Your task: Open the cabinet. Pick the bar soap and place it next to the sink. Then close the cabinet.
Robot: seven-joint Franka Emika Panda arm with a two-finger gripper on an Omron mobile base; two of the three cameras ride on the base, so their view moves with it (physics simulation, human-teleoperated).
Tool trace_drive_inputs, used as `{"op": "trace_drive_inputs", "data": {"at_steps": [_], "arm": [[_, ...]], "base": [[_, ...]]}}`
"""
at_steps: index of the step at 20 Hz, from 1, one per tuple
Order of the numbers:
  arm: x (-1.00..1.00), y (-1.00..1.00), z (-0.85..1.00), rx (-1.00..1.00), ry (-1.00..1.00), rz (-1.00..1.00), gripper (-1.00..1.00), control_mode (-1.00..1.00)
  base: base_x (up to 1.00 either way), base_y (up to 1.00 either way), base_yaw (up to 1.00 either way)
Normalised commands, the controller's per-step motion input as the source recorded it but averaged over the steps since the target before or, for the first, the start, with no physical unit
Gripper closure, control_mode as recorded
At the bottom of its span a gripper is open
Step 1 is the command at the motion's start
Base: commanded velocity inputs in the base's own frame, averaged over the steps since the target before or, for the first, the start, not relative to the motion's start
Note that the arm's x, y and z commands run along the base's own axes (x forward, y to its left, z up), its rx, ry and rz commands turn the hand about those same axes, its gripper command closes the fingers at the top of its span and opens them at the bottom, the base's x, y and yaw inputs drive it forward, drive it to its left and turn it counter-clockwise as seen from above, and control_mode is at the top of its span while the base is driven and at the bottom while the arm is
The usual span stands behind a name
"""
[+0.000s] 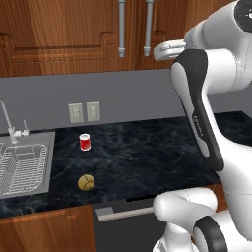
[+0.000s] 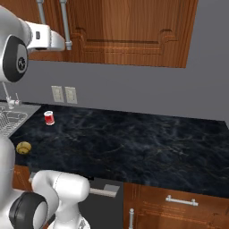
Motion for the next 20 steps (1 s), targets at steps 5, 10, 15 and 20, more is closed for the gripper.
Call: {"op": "trace_drive_inputs", "data": {"at_steps": [5,10,15,20], "arm": [[0.29,0.00,0.00,0.00,0.00,0.00,-1.00,-1.00],[0.38,0.00,-0.11,0.00,0.00,0.00,-1.00,-1.00],[0.38,0.00,-0.06,0.00,0.00,0.00,-1.00,-1.00],[0.26,0.00,0.00,0.00,0.00,0.00,-1.00,-1.00]], "base": [[0.00,0.00,0.00],[0.00,0.00,0.00],[0.00,0.00,0.00],[0.00,0.00,0.00]]}}
